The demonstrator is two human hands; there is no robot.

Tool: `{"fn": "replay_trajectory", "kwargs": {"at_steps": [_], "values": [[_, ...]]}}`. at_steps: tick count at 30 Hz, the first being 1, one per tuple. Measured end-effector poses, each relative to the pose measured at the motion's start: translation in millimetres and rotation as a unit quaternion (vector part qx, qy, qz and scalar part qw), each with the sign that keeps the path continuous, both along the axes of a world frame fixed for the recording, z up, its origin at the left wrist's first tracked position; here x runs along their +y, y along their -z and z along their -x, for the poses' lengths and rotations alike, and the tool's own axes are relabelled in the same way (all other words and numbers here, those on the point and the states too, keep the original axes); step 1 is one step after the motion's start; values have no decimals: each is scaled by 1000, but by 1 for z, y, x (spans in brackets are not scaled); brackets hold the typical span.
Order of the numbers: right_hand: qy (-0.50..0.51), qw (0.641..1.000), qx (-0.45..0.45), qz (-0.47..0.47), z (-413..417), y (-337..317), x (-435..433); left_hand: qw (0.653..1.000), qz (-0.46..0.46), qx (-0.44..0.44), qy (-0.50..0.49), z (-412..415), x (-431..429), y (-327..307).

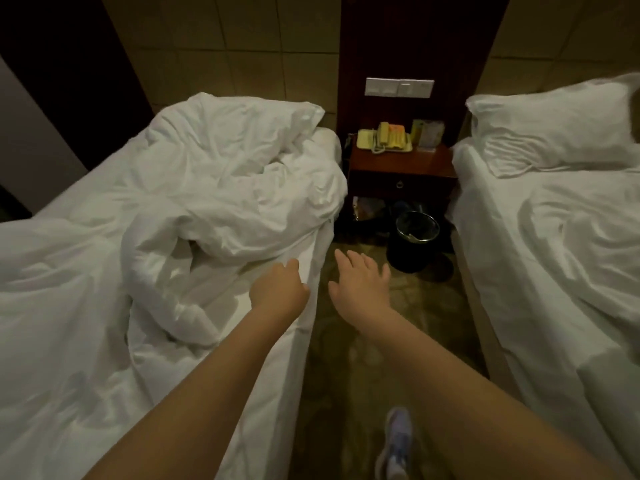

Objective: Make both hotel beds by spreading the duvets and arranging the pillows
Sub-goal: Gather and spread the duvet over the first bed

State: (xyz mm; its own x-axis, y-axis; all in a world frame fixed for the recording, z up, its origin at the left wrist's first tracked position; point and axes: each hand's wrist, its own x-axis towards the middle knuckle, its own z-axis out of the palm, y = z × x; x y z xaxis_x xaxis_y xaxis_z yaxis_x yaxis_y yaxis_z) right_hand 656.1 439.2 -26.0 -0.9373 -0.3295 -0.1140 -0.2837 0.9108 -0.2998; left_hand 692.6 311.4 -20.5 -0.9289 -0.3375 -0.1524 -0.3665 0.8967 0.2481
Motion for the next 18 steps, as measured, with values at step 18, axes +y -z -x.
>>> {"fn": "replay_trajectory", "kwargs": {"at_steps": [18], "values": [[-107, 993, -44, 14, 498, 24, -94, 992, 17, -72, -103, 476, -86, 34]]}}
